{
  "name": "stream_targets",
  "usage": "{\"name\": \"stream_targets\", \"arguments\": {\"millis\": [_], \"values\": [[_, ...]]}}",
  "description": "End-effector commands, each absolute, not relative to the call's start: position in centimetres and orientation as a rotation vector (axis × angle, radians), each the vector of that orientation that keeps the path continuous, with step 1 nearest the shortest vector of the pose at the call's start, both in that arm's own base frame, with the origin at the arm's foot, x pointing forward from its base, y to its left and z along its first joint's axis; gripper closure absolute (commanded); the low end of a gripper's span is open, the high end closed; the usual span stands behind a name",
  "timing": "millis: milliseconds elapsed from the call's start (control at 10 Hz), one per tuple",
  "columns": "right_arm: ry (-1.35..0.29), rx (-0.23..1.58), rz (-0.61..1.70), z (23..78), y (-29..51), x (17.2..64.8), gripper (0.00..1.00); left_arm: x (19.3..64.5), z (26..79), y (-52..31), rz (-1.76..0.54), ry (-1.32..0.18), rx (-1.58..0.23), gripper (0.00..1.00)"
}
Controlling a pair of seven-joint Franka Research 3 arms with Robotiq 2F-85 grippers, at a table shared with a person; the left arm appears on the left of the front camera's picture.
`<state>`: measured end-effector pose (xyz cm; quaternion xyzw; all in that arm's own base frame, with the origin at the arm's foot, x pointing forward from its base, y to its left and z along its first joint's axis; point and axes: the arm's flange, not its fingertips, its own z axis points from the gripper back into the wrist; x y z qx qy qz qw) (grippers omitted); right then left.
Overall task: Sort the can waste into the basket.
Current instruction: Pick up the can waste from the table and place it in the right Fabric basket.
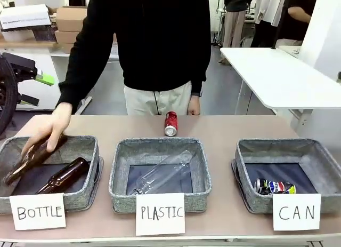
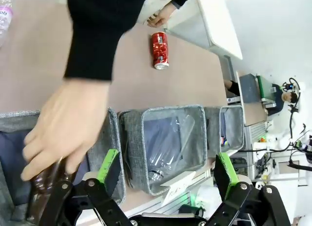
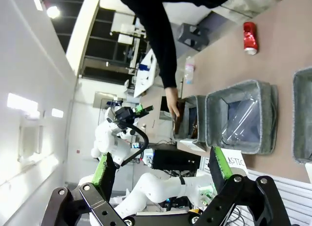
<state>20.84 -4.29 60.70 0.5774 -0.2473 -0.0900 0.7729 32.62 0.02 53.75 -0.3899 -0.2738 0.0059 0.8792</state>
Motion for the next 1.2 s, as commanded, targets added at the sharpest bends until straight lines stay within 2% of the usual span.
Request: {"name": "stream_targets", "arguments": {"millis": [0, 300, 400, 600, 700, 800, 900, 1000, 1100], "values": [[-0.547, 1.243, -0.183, 60.3, -4.4, 21.0, 0.0, 32.6, 53.9, 0.3, 0.012, -0.574, -0.803, 0.0], [-0.536, 1.251, -0.195, 60.7, -4.3, 20.8, 0.0, 32.6, 53.9, 0.3, 0.012, -0.574, -0.803, 0.0], [-0.416, 1.133, -0.048, 61.9, -0.4, 24.5, 0.0, 32.6, 53.9, 0.3, 0.012, -0.574, -0.803, 0.0], [-0.216, 0.778, 0.067, 61.5, 9.8, 35.4, 0.0, 32.6, 53.9, 0.3, 0.012, -0.574, -0.803, 0.0], [-0.166, 0.598, 0.072, 60.0, 14.3, 39.9, 0.0, 32.6, 53.9, 0.3, 0.012, -0.574, -0.803, 0.0], [-0.096, 0.501, 0.095, 57.4, 19.2, 43.2, 0.0, 32.6, 53.9, 0.3, 0.012, -0.574, -0.803, 0.0], [-0.09, 0.421, 0.128, 55.7, 22.2, 44.5, 0.0, 32.6, 53.9, 0.3, 0.012, -0.574, -0.803, 0.0], [-0.128, 0.428, 0.145, 55.6, 22.8, 43.9, 0.0, 32.6, 53.9, 0.3, 0.012, -0.574, -0.803, 0.0], [-0.037, 0.579, 0.183, 56.9, 20.1, 41.1, 0.0, 32.6, 53.9, 0.3, 0.012, -0.574, -0.803, 0.0]]}}
